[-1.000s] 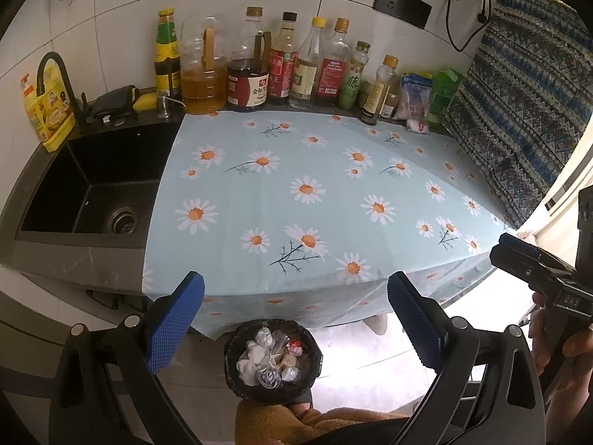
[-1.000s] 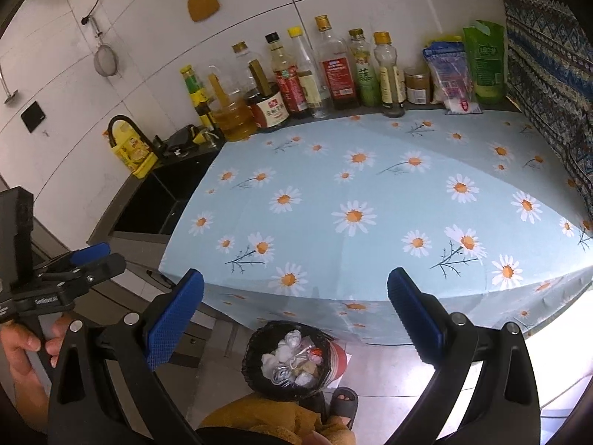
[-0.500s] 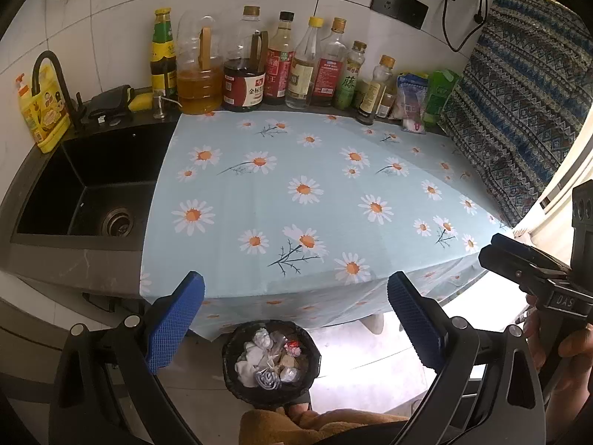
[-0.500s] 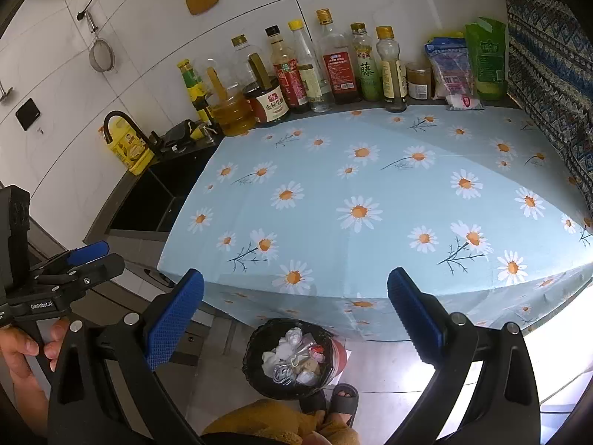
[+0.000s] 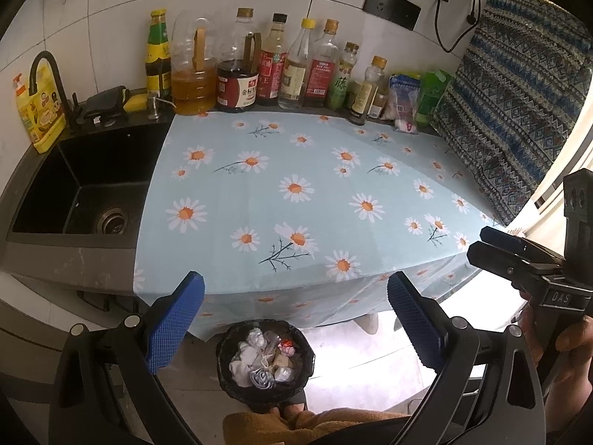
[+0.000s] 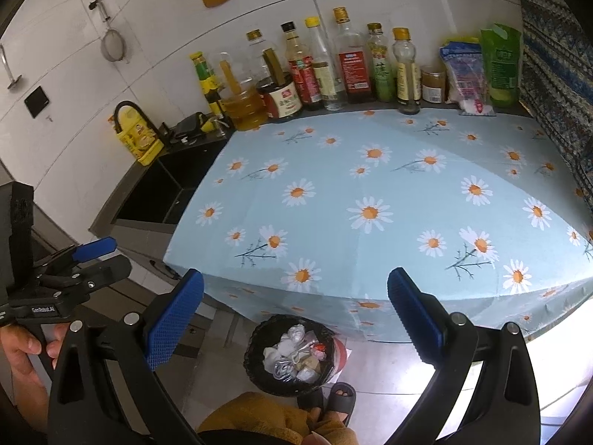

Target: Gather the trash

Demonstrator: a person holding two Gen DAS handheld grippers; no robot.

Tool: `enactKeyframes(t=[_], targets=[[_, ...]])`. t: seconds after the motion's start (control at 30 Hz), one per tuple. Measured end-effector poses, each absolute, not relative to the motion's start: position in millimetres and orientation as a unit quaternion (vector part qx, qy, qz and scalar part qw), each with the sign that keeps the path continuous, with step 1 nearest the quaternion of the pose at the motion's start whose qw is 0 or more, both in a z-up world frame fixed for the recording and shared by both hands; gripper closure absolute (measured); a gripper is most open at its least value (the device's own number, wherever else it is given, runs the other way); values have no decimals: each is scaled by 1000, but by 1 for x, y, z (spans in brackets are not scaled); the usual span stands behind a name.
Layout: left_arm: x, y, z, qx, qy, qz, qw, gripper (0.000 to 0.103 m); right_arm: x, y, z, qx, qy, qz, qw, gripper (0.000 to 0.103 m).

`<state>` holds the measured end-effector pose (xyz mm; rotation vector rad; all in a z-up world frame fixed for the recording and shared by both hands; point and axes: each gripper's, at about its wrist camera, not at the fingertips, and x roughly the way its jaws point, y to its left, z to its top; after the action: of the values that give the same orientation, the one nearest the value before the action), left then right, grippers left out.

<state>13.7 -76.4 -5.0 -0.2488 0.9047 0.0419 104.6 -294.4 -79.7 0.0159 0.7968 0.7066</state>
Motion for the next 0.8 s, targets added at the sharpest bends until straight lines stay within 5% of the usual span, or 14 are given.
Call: enactKeyframes(t=[0.8], targets=[[13, -82, -2, -109, 435, 27, 893, 7, 112, -289, -82, 3, 387, 358, 850, 5]])
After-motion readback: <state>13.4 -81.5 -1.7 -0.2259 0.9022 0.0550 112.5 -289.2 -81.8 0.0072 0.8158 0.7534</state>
